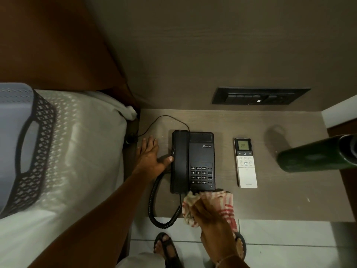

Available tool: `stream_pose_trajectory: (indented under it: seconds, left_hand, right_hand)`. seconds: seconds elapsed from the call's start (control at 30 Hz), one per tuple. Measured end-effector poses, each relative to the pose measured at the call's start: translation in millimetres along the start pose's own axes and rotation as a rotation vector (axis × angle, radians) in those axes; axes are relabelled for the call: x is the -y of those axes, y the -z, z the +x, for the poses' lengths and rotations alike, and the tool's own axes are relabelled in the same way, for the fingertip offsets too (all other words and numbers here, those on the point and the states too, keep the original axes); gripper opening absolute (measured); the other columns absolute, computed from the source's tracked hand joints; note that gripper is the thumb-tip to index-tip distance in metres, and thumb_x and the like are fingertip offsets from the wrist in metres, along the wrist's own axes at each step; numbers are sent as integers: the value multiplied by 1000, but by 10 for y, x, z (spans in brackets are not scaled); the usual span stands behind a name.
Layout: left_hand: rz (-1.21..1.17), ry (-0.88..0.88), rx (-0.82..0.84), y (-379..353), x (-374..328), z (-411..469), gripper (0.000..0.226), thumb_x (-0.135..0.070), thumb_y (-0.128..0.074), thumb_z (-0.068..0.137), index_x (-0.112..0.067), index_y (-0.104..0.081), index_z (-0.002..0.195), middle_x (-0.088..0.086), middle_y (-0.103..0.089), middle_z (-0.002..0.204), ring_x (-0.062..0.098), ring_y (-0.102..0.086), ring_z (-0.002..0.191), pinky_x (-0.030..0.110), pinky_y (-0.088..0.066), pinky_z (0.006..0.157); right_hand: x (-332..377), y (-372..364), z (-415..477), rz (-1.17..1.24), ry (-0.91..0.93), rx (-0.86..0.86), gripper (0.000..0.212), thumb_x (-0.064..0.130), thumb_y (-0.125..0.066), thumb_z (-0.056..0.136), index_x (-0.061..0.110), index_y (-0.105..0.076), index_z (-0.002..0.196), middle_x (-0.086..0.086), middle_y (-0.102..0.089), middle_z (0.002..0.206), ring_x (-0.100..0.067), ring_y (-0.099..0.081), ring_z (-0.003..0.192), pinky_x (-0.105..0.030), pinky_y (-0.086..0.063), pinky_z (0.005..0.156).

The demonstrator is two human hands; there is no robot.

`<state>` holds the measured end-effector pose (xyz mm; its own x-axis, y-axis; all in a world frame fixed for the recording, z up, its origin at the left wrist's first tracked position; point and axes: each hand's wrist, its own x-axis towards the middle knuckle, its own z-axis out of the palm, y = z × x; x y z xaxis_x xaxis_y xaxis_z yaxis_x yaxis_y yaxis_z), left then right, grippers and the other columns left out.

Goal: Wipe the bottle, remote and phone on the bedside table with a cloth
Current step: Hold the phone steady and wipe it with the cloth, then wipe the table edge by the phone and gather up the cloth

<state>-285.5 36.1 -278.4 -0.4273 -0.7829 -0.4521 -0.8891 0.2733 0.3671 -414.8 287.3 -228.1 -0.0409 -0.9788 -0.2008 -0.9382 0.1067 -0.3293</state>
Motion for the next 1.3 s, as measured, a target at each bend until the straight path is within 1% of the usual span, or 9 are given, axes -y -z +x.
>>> stream_pose_trajectory:
  seconds: [0.13,0.3,0.5,0.7,0.87,0.97,1.07,1.17,1.3]
  left_hand:
    - [-7,8,13,23,-17,7,95,-62,-51,89,-17,-5,159,6,8,168,26,16,153,45,9,122]
    - [-18,14,26,30,-29,-7,94,-62,-51,90,-18,-3,158,6,10,168,26,17,152,44,9,122]
    - [8,36,27,7,-32,12,95,-63,-50,89,-17,-4,158,7,8,168,27,15,153,44,7,122]
    - [6,26,28,-17,3,16,97,-66,-47,87,-18,-2,158,5,10,168,27,16,153,44,7,122]
    - [40,50,38,9,-40,-1,94,-66,-45,89,-17,-4,158,5,10,168,27,16,153,45,4,122]
    - [24,96,38,39,-147,-90,89,-60,-44,93,-15,-3,158,8,7,168,28,13,153,47,1,124]
    - [-148,129,-29,101,-283,-305,77,-44,-42,99,-13,-4,158,10,4,168,29,10,154,47,-2,124]
    - [-450,173,-11,343,-432,-698,59,-34,-43,103,-18,-24,156,12,-29,161,28,-34,144,48,-28,119]
    - [-1171,221,174,990,-462,-1417,42,-61,-59,87,-27,-75,105,6,-77,105,25,-74,95,46,-60,88]
  right_hand:
    - [-80,217,-6,366,-168,-99,71,-5,-73,70,29,-58,130,6,-59,132,-17,-66,108,-27,-53,89]
    - [-339,787,905,239,-334,-449,70,-4,-67,75,30,-51,135,5,-52,141,-20,-54,123,-33,-54,85]
    - [-436,635,1447,7,-224,-80,71,-3,-52,87,31,-33,146,4,-19,159,-24,-1,147,-43,-18,118]
    - [-175,-116,287,90,-186,-301,77,-11,-70,68,19,-51,137,-7,-41,149,-34,-30,138,-44,-43,99]
    - [-61,-195,42,1,-62,-115,58,8,-7,97,21,-2,153,-2,-13,158,-26,-7,145,-34,-5,115]
    - [61,33,18,119,-132,-52,57,20,-32,98,23,-15,152,-2,-22,156,-3,21,142,-19,4,113]
    - [180,241,87,188,-170,-159,111,13,-89,58,24,-26,149,-13,-48,141,-21,-19,145,-25,-22,112]
    - [430,700,212,500,-373,-312,47,32,-59,90,68,-43,117,24,-67,100,-1,-67,88,-35,-58,82]
    - [805,1250,642,943,-424,-299,15,28,-52,95,37,-64,94,9,-73,82,-16,-70,78,-37,-60,71]
